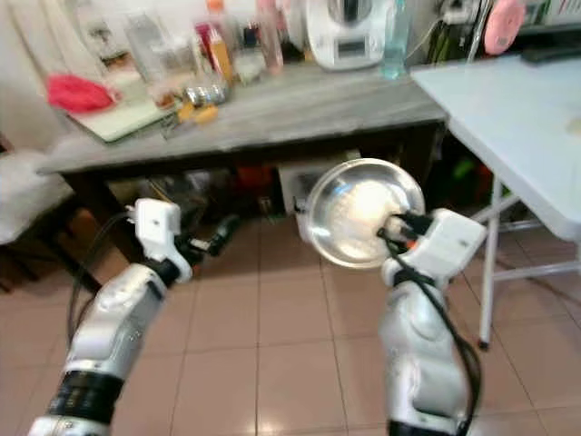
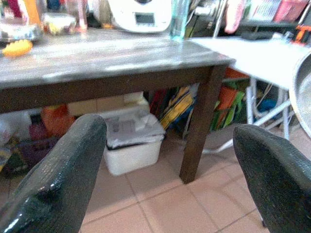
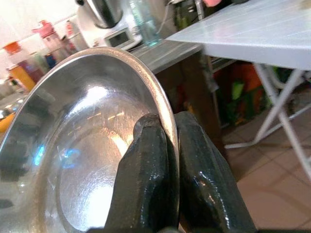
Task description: Setting the table
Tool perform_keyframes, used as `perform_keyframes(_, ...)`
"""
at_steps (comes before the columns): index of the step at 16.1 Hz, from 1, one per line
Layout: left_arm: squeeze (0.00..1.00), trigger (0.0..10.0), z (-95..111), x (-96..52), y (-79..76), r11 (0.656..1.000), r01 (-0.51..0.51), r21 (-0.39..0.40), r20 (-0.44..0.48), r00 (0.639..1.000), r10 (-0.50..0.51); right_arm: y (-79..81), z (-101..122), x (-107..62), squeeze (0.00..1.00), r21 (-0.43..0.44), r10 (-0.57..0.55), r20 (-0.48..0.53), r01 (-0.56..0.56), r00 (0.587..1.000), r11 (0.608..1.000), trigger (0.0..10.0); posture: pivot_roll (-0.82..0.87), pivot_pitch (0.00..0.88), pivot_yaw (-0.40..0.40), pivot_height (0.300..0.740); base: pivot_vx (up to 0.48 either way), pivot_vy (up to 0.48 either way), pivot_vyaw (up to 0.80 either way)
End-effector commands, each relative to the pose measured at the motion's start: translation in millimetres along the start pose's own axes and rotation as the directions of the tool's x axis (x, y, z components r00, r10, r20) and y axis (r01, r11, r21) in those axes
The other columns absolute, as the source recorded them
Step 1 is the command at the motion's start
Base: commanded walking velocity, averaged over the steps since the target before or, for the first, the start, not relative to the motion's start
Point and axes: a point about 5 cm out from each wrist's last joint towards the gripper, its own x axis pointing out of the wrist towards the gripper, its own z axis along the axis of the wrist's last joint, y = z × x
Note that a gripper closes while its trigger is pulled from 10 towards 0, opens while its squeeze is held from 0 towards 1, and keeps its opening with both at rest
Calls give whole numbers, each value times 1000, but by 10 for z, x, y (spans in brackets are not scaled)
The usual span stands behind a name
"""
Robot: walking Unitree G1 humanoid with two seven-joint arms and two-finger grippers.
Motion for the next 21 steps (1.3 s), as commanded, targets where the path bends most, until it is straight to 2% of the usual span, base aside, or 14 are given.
perform_keyframes(1, 0, 10000, 22, 5, -3, 1000, 2, 3, 2, 1000, -2, 9, 74, 10, 0, 1, -1, 30, 1, 1000, 1000, 10000, -125, 33, 122, 740, 345, 0, 0)
perform_keyframes(13, 0, 10000, 9, 24, -34, 1000, 13, 4, -3, 1000, -13, 1, 84, 16, 0, -29, 4, 34, -3, 999, 1000, 10000, -127, 34, 113, 740, 345, 0, 0)
perform_keyframes(21, 0, 10000, 25, 8, -18, 1000, -3, 5, 8, 1000, 3, 65, 79, 34, 0, -33, 39, 35, -37, 999, 999, 10000, -116, 27, 104, 740, 344, 0, 0)
